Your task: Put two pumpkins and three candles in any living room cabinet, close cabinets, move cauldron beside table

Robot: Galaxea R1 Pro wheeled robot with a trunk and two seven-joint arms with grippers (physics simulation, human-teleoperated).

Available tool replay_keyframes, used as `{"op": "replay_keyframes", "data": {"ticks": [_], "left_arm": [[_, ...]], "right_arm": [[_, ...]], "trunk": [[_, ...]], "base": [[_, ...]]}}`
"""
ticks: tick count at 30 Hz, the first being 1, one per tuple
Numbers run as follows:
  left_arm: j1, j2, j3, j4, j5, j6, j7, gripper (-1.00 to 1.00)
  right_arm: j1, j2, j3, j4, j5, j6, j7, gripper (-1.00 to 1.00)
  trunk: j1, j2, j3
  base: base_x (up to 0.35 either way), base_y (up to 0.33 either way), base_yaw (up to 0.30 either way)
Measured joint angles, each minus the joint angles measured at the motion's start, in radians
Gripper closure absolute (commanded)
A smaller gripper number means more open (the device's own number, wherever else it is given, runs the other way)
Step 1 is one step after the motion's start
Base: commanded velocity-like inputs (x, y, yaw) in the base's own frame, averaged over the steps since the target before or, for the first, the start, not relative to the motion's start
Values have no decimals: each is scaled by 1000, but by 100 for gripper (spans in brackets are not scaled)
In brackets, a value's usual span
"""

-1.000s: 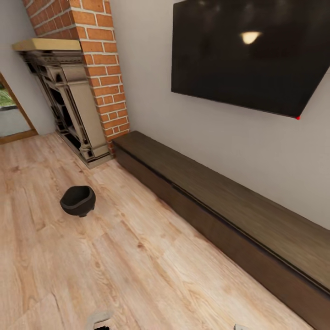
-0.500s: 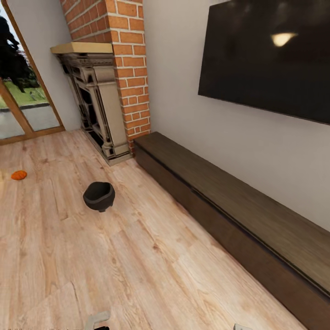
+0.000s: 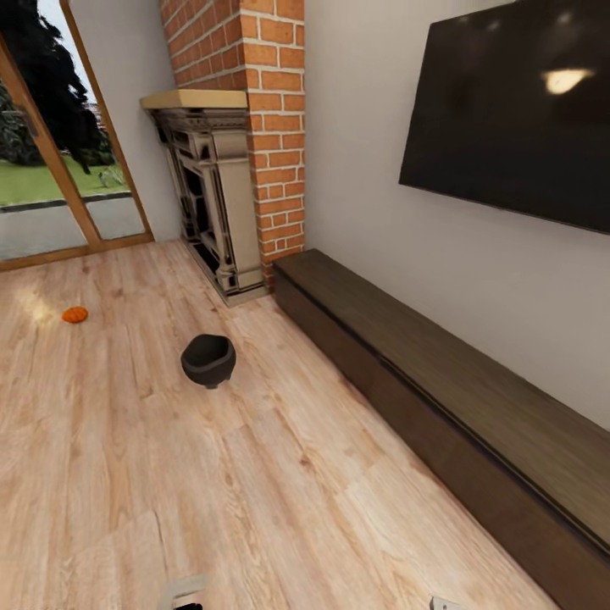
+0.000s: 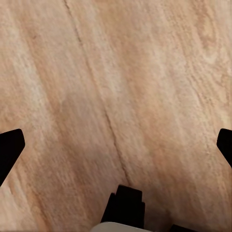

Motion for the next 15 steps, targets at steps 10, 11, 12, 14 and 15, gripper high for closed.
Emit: {"op": "replay_keyframes", "data": {"ticks": [10, 11, 12, 14, 15], "left_arm": [[0, 0, 0, 0, 0, 0, 0, -100], [0, 1, 0, 0, 0, 0, 0, -100], [0, 1, 0, 0, 0, 0, 0, -100], [0, 0, 0, 0, -1, 0, 0, -100], [0, 0, 0, 0, -1, 0, 0, -100]], "right_arm": [[0, 0, 0, 0, 0, -7, 0, -100], [0, 0, 0, 0, 0, -8, 0, -100], [0, 0, 0, 0, 0, -8, 0, -100], [0, 0, 0, 0, 0, -8, 0, -100], [0, 0, 0, 0, 0, -8, 1, -100]], "trunk": [[0, 0, 12], [0, 0, 12], [0, 0, 12], [0, 0, 12], [0, 0, 12]], "base": [[38, 0, 156], [64, 0, 21], [41, 0, 14], [21, 0, 7], [9, 0, 3]]}}
